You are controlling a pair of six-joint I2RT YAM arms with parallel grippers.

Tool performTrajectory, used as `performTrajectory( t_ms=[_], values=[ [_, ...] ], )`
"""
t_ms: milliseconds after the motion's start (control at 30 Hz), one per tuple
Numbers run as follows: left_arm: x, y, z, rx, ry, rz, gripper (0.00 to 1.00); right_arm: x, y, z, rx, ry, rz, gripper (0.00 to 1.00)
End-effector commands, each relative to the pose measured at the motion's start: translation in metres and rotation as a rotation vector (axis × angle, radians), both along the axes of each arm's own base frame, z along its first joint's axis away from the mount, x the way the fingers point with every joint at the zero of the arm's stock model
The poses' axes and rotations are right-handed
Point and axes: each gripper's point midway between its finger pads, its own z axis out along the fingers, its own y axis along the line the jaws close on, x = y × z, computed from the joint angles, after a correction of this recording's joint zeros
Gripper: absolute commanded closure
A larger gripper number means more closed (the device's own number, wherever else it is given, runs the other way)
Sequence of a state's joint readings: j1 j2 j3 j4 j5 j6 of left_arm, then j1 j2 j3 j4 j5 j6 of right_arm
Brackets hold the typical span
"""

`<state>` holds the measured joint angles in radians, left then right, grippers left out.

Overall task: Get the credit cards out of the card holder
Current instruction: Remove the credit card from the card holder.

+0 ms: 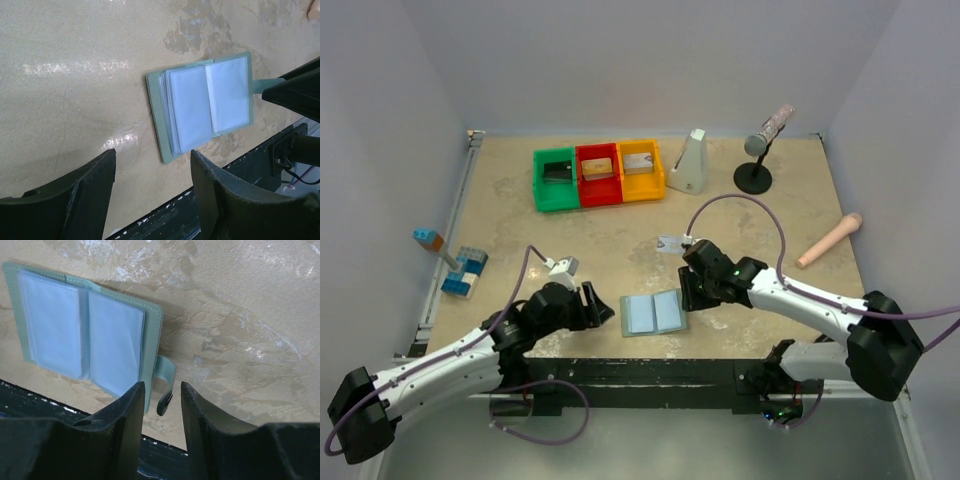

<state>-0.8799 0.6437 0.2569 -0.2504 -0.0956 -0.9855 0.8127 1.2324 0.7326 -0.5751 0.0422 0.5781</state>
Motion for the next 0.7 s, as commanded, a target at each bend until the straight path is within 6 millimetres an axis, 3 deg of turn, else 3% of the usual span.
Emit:
performTrajectory(
  t_ms=[0, 67, 200, 300, 667],
  values=[
    [0.012, -0.015, 0.024, -0.062, -0.063, -0.004, 0.35, 0.016, 0.009, 0.003, 0.015, -0.039, -0.060, 0.62],
    [0.013, -0.019, 0.026, -0.072, -0.065, -0.012, 0.35, 0.016, 0.009, 0.000, 0.002, -0.030, -0.058, 0.66],
    [0.015, -0.024, 0.027, -0.089, -0.058, -0.009, 0.37, 0.018, 0.009, 0.002, 0.002, -0.039, -0.058, 0.88],
    [0.017, -0.027, 0.031, -0.100, -0.065, -0.011, 0.37, 0.015, 0.013, 0.006, 0.043, -0.046, -0.046, 0.98],
    [0.021, -0.065, 0.041, -0.132, -0.021, -0.123, 0.38, -0.003, 0.024, 0.003, 0.164, -0.013, -0.067, 1.00]
  ],
)
